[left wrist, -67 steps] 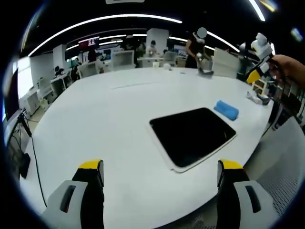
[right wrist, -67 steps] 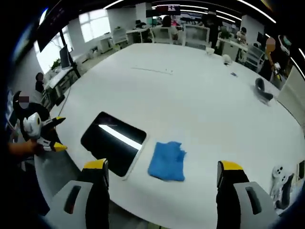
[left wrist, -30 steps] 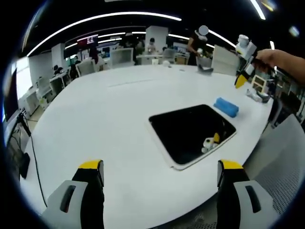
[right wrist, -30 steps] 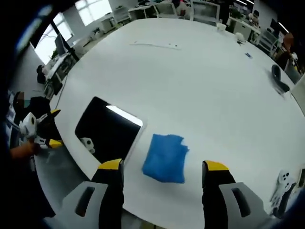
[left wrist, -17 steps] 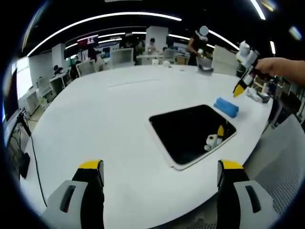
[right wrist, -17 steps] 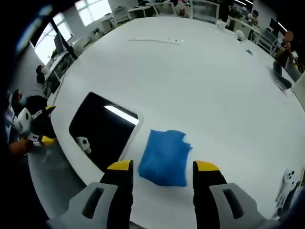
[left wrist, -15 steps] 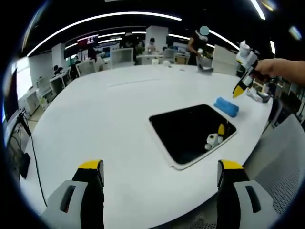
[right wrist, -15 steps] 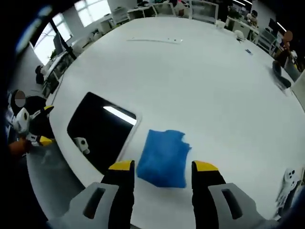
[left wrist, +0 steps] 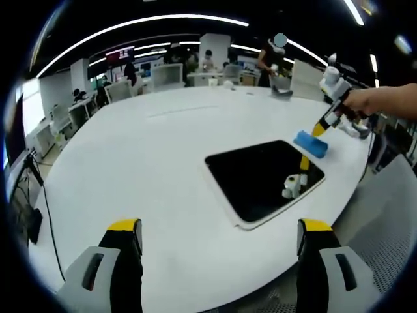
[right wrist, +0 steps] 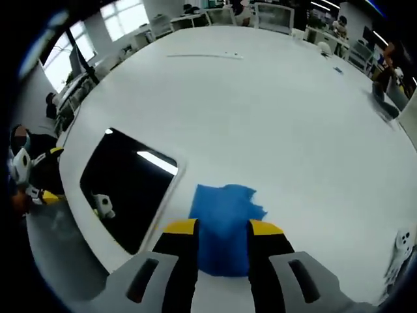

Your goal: Wipe the mirror surface with the cleaning cloth until all visible marks leave the cleaned area.

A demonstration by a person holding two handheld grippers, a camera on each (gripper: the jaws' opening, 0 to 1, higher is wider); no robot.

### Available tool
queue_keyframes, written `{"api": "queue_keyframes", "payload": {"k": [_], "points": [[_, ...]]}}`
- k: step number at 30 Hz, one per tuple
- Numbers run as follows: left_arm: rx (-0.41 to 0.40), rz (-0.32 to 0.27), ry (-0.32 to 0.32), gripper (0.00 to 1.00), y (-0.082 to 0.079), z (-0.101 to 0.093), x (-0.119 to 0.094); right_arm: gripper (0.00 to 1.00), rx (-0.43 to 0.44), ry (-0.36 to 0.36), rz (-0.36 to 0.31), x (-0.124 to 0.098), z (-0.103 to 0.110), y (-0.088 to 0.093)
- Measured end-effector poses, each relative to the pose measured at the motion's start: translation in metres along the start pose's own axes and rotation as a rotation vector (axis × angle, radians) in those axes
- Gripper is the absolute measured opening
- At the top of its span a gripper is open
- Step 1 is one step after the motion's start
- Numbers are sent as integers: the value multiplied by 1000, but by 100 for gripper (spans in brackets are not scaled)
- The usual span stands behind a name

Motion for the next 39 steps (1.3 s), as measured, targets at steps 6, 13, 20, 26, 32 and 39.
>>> {"api": "queue_keyframes", "payload": {"k": [6, 13, 20, 26, 32, 39], "points": [[2, 0, 1, 99, 0, 0, 0, 26, 25, 10, -10, 5, -3, 4], [15, -4, 0, 99, 0, 0, 0, 27, 33, 9, -22, 12, 3, 4], [14, 0, -3, 99, 0, 0, 0, 10, -5, 103, 2, 25, 0, 6], [8, -6, -8, 99, 0, 1, -1, 5, 15, 89, 11, 24, 0, 5], [5, -2, -10, 99, 0, 1, -1, 5, 38, 97, 17, 25, -1, 4], [8, -9, -24, 99, 0, 2, -1, 4, 57, 89, 29, 25, -2, 3]]}}
Point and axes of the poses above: the point that each gripper's makers call its tool centre point, and the gripper's own axes: x roughly forward along the fingers, z roughly to its left, y roughly out of its underside, the point moved 10 cm from there along -x, roughly backward along the fingers, and after that the axes turned 4 degrees about z, right-handed, at the moved point
